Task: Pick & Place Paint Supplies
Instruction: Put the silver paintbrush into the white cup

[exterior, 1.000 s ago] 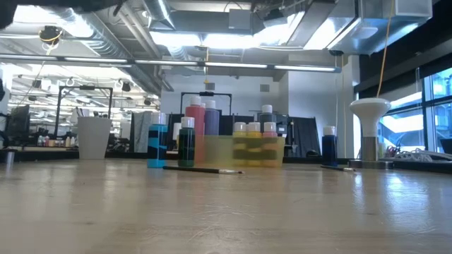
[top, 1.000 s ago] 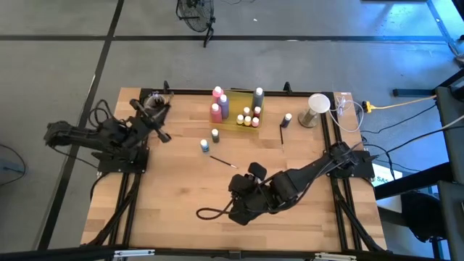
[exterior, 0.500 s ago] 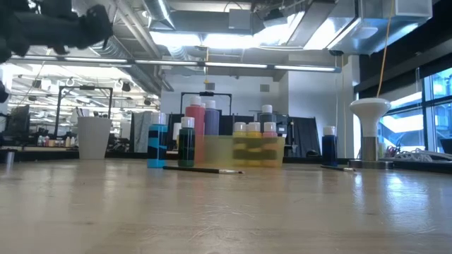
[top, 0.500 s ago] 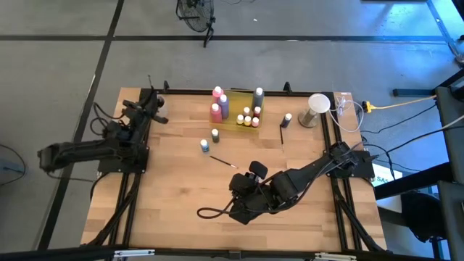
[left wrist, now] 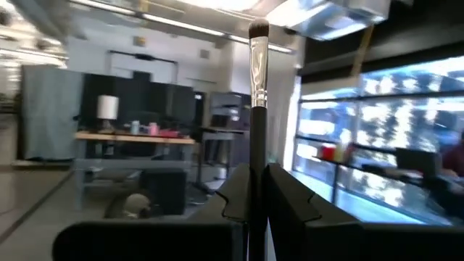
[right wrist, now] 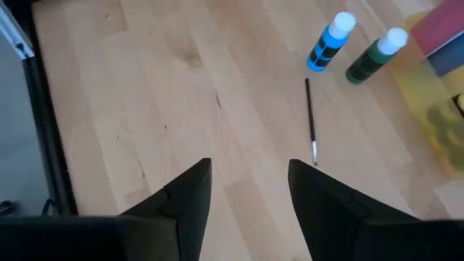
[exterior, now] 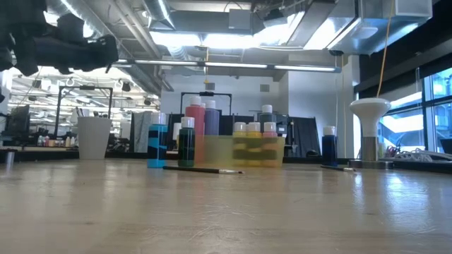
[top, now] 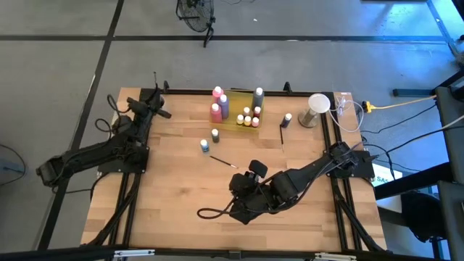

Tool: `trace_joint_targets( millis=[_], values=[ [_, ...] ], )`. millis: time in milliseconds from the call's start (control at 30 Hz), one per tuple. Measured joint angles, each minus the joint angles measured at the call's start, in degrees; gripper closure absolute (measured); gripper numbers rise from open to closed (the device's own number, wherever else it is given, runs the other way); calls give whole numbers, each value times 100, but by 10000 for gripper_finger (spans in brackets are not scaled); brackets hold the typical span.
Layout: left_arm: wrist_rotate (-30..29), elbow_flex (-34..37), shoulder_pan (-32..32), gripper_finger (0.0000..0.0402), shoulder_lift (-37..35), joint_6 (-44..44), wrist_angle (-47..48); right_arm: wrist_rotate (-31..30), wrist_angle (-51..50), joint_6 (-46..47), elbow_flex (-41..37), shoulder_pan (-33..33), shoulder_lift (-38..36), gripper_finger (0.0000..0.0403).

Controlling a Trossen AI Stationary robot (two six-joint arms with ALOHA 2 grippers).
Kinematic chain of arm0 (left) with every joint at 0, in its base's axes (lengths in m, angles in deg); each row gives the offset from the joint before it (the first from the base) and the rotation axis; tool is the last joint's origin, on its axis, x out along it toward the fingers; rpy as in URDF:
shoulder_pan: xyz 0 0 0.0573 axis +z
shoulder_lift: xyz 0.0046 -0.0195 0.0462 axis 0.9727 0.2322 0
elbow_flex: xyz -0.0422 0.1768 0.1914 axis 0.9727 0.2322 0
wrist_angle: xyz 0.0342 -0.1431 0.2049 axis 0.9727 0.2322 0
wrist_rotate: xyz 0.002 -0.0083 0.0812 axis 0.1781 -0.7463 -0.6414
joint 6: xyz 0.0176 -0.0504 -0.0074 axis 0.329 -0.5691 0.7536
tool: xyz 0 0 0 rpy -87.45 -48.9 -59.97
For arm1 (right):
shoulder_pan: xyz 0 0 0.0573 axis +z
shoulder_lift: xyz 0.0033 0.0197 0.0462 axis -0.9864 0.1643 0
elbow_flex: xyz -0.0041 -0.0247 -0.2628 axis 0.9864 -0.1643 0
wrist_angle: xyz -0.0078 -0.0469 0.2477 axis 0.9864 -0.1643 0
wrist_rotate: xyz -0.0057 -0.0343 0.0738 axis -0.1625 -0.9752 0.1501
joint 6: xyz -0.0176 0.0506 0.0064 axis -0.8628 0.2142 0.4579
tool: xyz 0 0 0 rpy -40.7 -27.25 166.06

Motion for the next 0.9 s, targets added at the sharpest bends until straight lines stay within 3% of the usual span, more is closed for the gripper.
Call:
trace_joint_targets(
  millis=[133, 233, 333, 433, 633, 733, 900],
  values=[
    [1103, 0, 42, 381, 158, 13, -185, -265, 24, -184, 0, 0, 0, 218],
    [2442, 0, -78, 381, 197, 56, -696, -585, 344, -657, -4, -5, 0, 218],
    [3860, 0, -350, 381, 191, -12, -1444, -951, 1178, -1572, -4, -11, 0, 218],
    [4607, 0, -784, 381, 189, -268, -1972, -1350, 2376, -2871, -4, -8, 0, 218],
    [4555, -26, -2134, 381, 292, -502, -2099, -1876, 4722, -5408, -4, -74, 0, 218],
    [4357, -26, -2926, 381, 499, -242, -2362, -1645, 5428, -5975, -4, -218, 0, 218],
    [3680, -78, -4189, 381, 1157, 497, -3060, -874, 5852, -6151, -3, -516, 0, 218]
  ],
)
